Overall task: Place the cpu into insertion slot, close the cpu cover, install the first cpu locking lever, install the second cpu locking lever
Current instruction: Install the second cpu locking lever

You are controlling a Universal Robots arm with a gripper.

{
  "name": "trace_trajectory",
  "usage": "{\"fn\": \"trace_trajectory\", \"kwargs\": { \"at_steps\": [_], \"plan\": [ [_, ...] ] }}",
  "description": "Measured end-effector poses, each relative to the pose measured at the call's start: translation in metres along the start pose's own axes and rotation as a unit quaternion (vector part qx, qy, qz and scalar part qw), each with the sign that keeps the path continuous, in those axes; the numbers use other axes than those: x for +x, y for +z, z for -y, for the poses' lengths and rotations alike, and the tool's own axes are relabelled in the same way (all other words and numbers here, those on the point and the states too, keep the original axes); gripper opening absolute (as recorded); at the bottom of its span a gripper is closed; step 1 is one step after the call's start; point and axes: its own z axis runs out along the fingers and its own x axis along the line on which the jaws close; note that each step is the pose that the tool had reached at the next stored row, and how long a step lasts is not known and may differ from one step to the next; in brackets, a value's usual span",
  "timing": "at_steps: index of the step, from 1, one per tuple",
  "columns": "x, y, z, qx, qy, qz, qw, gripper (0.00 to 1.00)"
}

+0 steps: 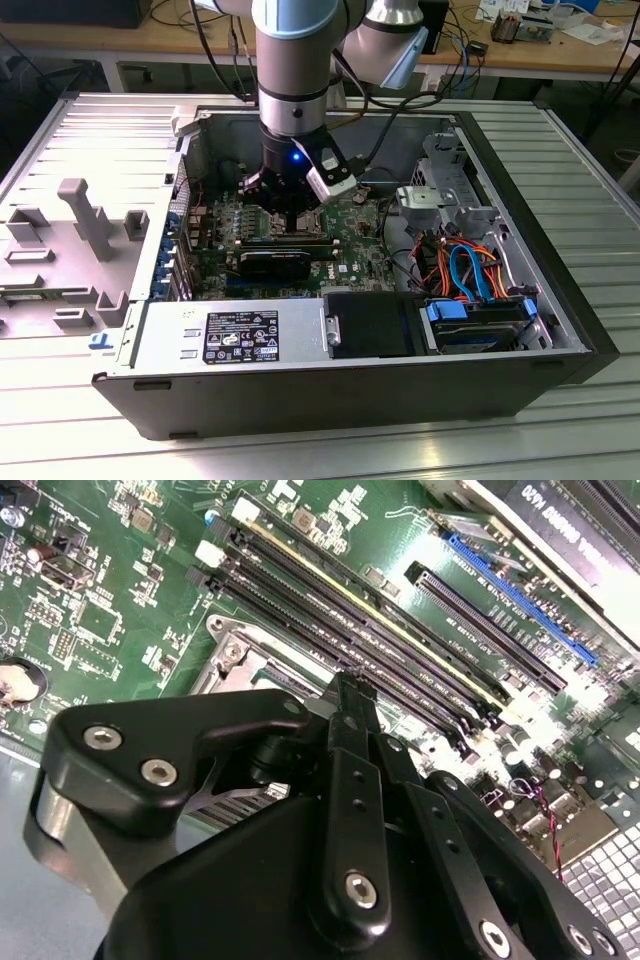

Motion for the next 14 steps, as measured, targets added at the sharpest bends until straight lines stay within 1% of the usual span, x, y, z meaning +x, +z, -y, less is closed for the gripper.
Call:
{"fn": "trace_trajectory", "kwargs": {
  "at_steps": [1, 2, 3, 4, 5, 14],
  "plan": [
    [0.0, -0.0013, 0.0, -0.0008, 0.0, 0.0, 1.0, 0.11],
    [0.0, -0.0056, 0.0, -0.0015, 0.0, -0.0001, 1.0, 0.11],
    [-0.0009, -0.0067, 0.0001, -0.0017, -0.001, -0.0008, 1.0, 0.11],
    [-0.0023, -0.0064, 0.0004, -0.0019, -0.004, -0.003, 1.0, 0.11],
    [-0.0022, -0.0052, 0.0006, -0.0019, -0.008, -0.0035, 1.0, 0.11],
    [-0.0023, -0.0049, 0.0006, -0.0018, -0.008, -0.0036, 1.0, 0.11]
  ]
}}
